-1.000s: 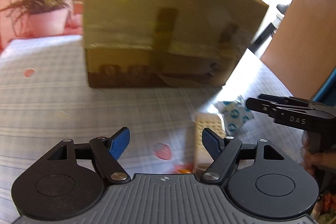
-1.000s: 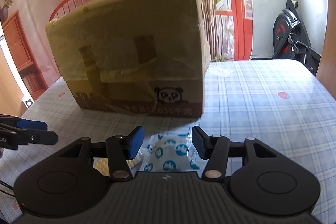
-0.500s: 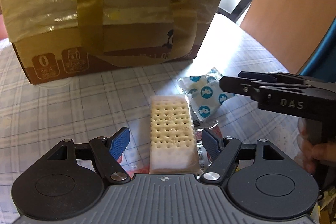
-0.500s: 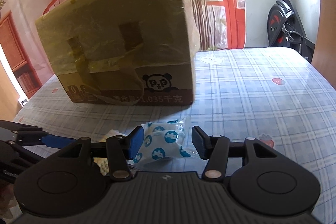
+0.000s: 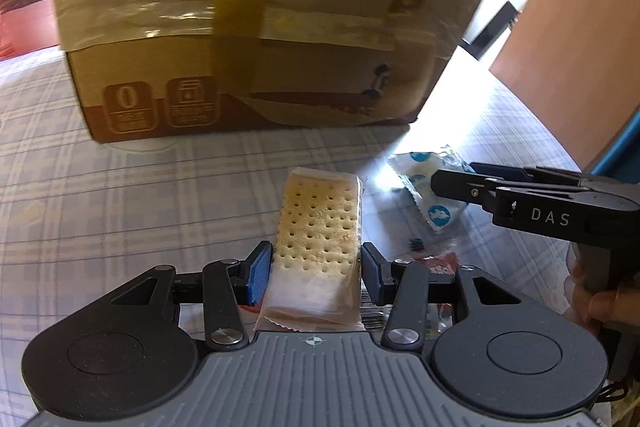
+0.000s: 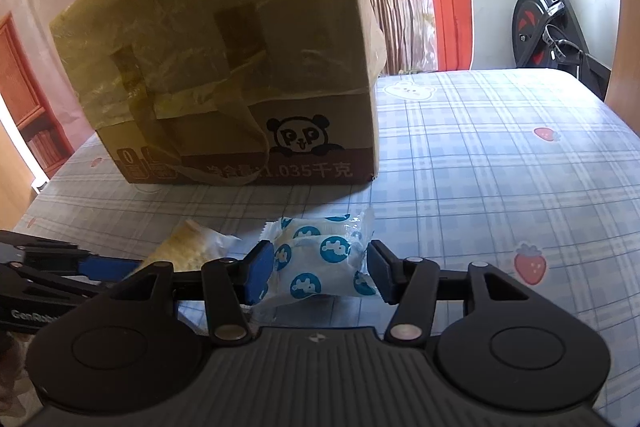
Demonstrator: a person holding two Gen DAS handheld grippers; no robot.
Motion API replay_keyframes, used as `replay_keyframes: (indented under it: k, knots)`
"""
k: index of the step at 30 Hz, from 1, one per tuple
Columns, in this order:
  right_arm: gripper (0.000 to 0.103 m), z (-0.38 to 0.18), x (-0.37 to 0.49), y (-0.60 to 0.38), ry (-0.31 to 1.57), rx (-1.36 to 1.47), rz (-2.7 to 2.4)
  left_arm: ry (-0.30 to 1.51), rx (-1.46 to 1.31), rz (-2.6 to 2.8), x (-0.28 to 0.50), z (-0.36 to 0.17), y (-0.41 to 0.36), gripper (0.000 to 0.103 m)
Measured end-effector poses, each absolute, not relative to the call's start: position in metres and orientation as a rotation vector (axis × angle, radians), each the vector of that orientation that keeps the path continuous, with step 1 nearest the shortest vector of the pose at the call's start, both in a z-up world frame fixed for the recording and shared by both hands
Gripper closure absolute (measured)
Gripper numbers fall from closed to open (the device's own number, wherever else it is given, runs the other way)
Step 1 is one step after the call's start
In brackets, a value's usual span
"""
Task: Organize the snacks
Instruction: 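Close left gripper on cracker pack while right gripper grasps blue-and-white wrapped pack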
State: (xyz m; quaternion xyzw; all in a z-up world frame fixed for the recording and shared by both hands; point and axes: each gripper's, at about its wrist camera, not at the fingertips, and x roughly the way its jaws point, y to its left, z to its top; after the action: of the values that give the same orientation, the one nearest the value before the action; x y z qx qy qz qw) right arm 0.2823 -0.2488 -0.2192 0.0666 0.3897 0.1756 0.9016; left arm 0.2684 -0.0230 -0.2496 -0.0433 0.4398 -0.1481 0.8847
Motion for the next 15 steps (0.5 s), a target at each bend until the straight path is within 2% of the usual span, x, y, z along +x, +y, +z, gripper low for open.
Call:
replay_keyframes:
  k: [12, 15]
  knots:
    - [0.044, -0.230, 0.293, -0.243, 0.837, 0.150, 0.369, 0.861, -0.151, -0.243, 0.261, -0.236, 0.003, 0.053]
    - [0.050, -0.230, 0.290, -0.243, 0.827, 0.161, 0.368, 0.841, -0.149, -0.234, 0.256, -0.230, 0.006, 0.053]
